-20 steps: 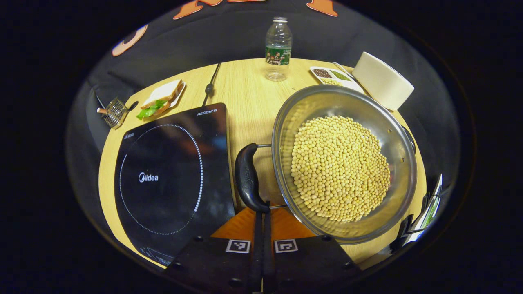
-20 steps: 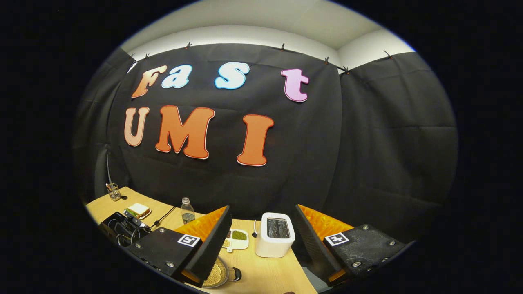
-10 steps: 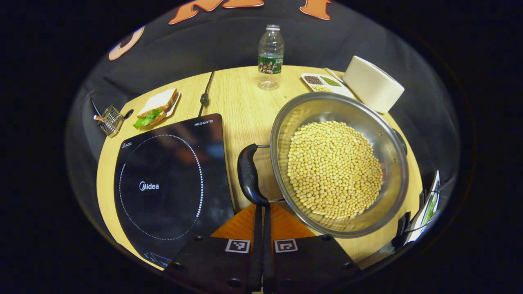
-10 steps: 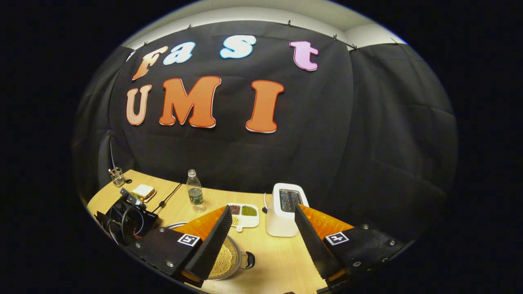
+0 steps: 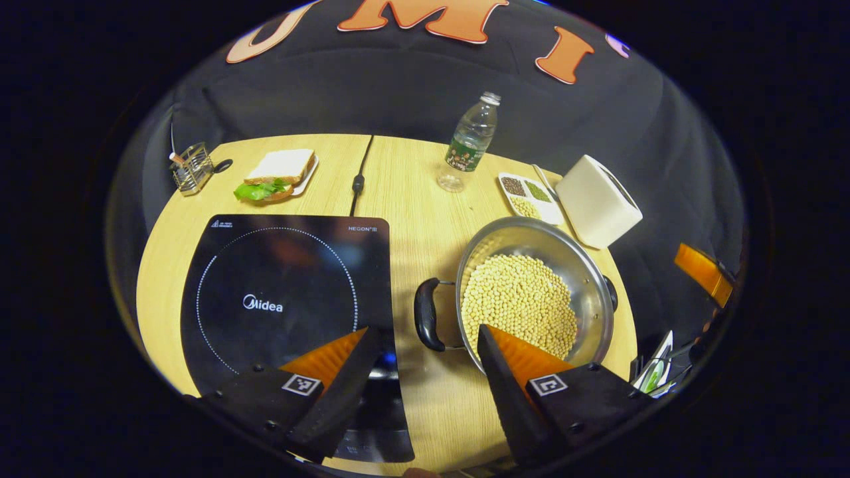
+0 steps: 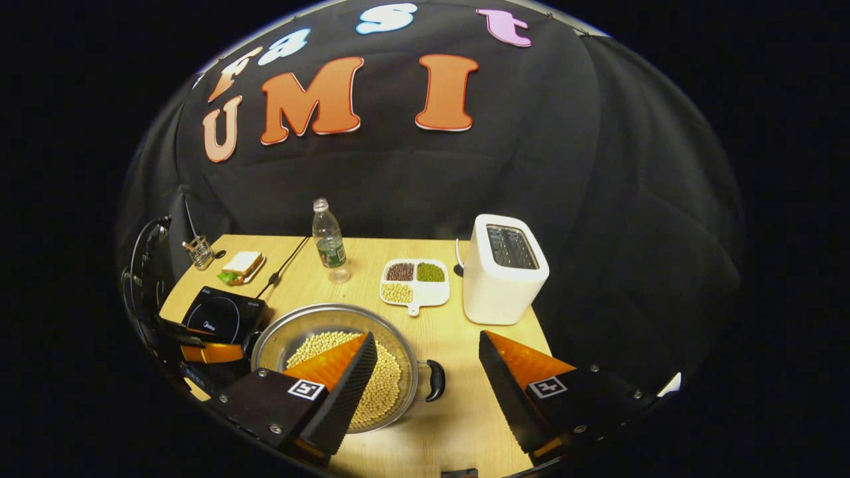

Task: First push the handle of the pot to place it horizontally, then grasp the pot with both hands and set it on the induction cooktop.

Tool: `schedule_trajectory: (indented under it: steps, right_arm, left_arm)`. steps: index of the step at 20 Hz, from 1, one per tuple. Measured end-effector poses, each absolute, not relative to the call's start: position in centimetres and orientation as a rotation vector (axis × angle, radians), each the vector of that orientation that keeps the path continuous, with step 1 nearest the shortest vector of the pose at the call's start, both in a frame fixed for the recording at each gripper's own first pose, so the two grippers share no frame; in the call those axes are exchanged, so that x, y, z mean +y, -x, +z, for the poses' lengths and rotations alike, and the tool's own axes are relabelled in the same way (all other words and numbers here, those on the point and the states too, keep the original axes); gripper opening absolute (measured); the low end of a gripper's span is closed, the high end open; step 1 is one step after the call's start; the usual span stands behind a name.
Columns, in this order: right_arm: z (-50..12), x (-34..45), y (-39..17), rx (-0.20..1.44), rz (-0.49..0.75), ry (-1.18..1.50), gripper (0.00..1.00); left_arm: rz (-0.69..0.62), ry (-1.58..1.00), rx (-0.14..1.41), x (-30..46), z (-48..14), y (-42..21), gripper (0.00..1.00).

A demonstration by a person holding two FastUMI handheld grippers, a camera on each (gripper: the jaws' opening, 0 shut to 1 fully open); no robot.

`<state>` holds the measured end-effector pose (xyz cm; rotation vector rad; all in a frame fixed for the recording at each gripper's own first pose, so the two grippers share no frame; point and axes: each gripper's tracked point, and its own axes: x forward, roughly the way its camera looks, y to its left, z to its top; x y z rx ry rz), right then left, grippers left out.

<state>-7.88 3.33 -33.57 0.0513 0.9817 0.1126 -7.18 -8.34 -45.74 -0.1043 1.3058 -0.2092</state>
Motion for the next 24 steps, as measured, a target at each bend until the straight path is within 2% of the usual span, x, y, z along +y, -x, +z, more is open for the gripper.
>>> schedule_trajectory:
  steps: [5,19,24]
  right_arm:
    - [-37.7,4.3,9.5,1.113,0.135,-0.056,0.96]
    - [-44.6,5.3,11.8,1.33,0.157,-0.061,0.96]
    - [-46.5,5.0,11.5,1.371,0.12,-0.075,0.93]
  left_arm:
    - [-0.263,0.103,1.347,-11.1,-47.7,6.9,0.98]
    - [-0.216,0.031,1.42,-12.3,-52.7,5.7,0.99]
    - [-0.185,-0.039,1.413,-11.8,-54.1,5.4,0.89]
